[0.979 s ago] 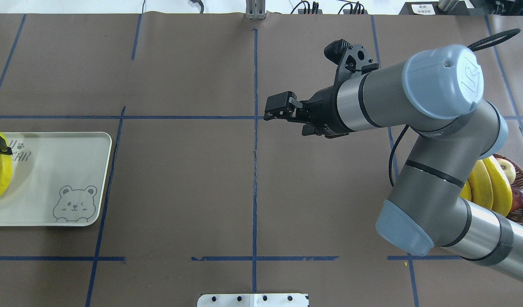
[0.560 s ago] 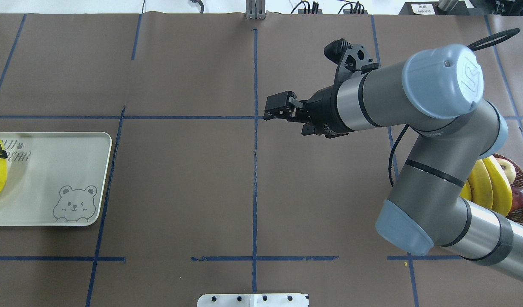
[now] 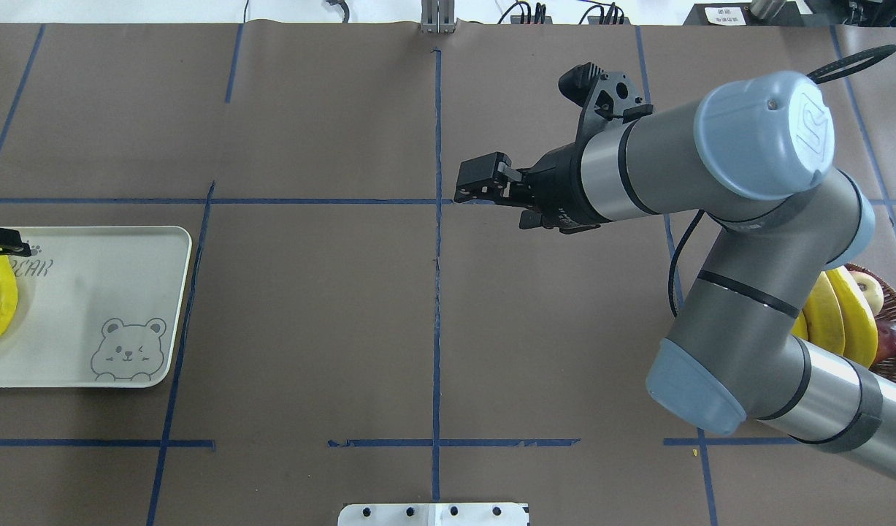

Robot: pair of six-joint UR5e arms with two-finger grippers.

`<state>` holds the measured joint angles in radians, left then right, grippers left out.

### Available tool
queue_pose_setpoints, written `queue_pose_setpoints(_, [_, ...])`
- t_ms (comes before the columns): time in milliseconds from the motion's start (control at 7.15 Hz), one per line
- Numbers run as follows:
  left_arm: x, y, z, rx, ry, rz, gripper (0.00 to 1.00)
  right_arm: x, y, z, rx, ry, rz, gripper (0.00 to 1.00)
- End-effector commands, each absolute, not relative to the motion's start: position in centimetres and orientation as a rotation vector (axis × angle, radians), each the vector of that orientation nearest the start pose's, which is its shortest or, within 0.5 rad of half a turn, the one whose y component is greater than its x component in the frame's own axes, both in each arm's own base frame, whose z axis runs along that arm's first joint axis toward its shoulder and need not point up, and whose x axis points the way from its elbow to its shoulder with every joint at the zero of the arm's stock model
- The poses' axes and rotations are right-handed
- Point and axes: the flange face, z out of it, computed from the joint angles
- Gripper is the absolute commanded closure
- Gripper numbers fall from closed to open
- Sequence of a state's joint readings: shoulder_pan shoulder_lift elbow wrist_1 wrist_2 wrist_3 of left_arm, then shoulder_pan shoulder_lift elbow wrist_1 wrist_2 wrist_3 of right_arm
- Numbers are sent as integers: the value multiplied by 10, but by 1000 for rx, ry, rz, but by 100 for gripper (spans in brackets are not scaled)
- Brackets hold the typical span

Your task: Transfer all bananas from basket to plate

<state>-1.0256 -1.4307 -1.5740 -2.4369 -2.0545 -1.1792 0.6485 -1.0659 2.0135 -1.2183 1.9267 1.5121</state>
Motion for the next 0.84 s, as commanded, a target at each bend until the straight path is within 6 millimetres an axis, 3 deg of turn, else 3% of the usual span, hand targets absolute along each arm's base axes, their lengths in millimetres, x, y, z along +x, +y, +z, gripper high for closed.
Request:
queue_pose_setpoints(0, [168, -443, 588, 126, 893, -400, 0, -366, -419, 166, 155, -1280, 289, 0])
queue_pose_setpoints(140, [164, -443, 545, 91, 890, -408, 0, -351, -429, 189, 138, -1232, 317, 0])
queue_pose_setpoints(280, [163, -441, 485, 74, 873, -412, 0, -334, -441, 200, 119, -1134, 320, 0])
queue_pose_setpoints(420, [165, -441, 435, 77, 878, -407, 0, -323, -434, 201, 153, -1048, 226, 0])
queue_pose_setpoints(560, [185, -449, 407, 90, 908, -374, 0, -307, -420, 225, 160, -1006, 184, 0])
queue_pose_setpoints(699, [205, -444, 401, 74, 915, -347, 0, -286, -405, 253, 180, -969, 131, 0])
